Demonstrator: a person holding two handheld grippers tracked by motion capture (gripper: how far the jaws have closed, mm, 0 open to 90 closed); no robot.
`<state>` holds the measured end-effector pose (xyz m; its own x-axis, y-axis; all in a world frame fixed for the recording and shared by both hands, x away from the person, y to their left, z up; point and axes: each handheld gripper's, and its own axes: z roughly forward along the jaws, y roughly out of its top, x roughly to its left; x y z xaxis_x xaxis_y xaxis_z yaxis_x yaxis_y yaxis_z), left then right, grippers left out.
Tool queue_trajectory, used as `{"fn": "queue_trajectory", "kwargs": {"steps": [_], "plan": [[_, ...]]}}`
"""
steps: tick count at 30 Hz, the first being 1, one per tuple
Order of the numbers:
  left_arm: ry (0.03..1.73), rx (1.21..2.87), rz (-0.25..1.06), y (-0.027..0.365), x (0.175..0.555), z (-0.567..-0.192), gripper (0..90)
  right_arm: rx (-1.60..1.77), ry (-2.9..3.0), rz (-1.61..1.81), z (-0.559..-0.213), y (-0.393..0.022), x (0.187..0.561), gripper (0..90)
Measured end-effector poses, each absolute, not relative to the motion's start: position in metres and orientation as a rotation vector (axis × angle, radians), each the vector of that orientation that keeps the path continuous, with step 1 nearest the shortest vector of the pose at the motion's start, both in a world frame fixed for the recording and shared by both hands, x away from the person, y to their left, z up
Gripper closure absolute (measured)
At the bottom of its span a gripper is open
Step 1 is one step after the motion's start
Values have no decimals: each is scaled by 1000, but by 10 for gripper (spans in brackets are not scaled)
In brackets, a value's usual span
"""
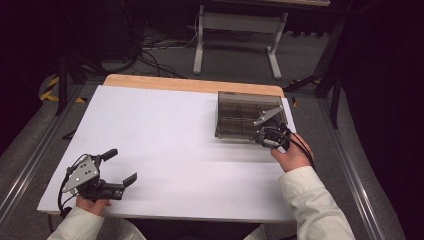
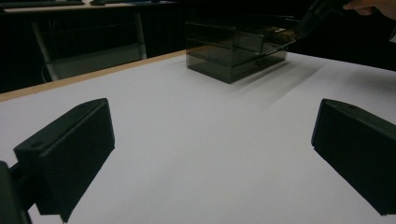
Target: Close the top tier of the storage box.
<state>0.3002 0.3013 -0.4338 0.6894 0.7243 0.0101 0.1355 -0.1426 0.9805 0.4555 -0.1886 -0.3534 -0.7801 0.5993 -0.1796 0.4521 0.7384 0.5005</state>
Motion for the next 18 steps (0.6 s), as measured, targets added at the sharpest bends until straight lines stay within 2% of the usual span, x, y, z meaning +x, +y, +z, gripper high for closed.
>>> {"fn": "queue_trajectory", "kwargs": {"steps": [18], "plan": [[700,1668,601,303,300,-433,2,850,2515,613,-357,-186,467,900]]}}
